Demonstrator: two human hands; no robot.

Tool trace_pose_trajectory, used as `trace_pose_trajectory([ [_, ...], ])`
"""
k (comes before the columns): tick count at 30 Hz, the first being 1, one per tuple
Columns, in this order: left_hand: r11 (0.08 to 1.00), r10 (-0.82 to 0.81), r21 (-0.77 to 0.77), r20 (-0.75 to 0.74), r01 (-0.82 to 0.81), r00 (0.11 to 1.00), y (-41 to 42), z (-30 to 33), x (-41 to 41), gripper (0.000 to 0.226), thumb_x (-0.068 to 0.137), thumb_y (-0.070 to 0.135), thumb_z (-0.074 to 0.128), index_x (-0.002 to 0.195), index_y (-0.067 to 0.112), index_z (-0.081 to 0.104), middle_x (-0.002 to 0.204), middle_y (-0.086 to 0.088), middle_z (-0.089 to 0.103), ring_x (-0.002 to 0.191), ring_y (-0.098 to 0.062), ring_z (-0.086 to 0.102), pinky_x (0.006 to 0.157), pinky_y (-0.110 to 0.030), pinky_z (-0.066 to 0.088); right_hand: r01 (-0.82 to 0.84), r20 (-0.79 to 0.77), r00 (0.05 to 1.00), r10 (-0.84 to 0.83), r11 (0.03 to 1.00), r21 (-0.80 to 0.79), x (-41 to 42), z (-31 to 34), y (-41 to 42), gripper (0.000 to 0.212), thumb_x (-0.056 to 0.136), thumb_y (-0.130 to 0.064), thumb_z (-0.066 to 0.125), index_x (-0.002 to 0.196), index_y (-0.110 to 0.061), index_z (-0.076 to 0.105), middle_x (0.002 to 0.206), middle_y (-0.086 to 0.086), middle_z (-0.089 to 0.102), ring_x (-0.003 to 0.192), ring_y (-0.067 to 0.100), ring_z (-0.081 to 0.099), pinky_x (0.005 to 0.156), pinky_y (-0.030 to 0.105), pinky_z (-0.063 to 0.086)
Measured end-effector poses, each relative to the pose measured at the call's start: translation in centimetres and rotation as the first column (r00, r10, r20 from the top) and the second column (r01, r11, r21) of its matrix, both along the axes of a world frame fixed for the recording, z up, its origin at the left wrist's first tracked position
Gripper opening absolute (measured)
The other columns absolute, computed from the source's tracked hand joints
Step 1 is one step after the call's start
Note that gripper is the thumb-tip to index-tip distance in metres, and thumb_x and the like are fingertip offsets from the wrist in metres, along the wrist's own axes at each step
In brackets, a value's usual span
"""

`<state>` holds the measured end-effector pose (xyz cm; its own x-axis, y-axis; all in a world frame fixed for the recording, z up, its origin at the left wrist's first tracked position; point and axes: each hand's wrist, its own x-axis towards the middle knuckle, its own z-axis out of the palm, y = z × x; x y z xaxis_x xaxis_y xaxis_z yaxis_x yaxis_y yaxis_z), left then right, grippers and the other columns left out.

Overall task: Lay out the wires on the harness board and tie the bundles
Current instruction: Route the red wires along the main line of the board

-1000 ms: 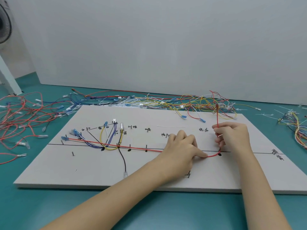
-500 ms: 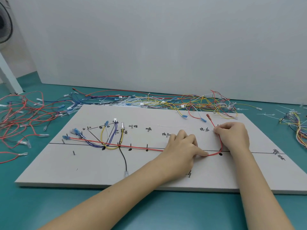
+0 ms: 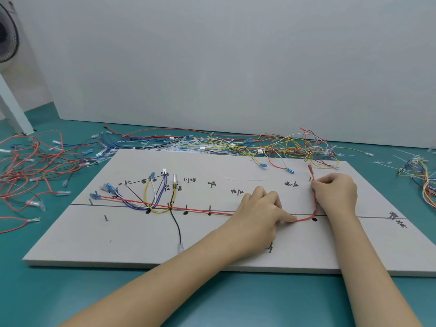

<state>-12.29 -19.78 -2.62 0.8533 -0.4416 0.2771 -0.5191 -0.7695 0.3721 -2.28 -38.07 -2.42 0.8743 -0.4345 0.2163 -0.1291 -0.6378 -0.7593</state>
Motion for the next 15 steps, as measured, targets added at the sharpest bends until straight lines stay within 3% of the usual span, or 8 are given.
trace_pose_trajectory([
  [11,1.0,-0.007,-0.015,0.002,0.007,1.0,0.06,0.03,0.01,0.046,0.097,0.005,0.046,0.129,0.034,0.061,0.106,0.003,0.051,0.101,-0.022,0.035,0.084,-0.032,0.032,0.01,0.001,1.0,-0.01,0.998,-0.064,-0.08,0.01,0.59,0.018,0.082,-0.007,0.062,0.093,-0.009,0.076,0.098,0.013,0.071,0.091,0.033,0.06,0.077,0.032,0.046],
  [15,1.0,-0.007,-0.014,0.012,0.007,1.0,-0.02,0.03,-0.09,0.046,0.097,0.006,0.046,0.129,0.034,0.061,0.106,0.003,0.051,0.101,-0.022,0.035,0.084,-0.032,0.032,0.004,-0.016,1.0,-0.006,0.994,-0.112,-0.19,0.1,0.75,0.019,0.084,-0.006,0.059,0.093,-0.007,0.076,0.096,0.016,0.071,0.084,0.035,0.057,0.074,0.032,0.045],
])
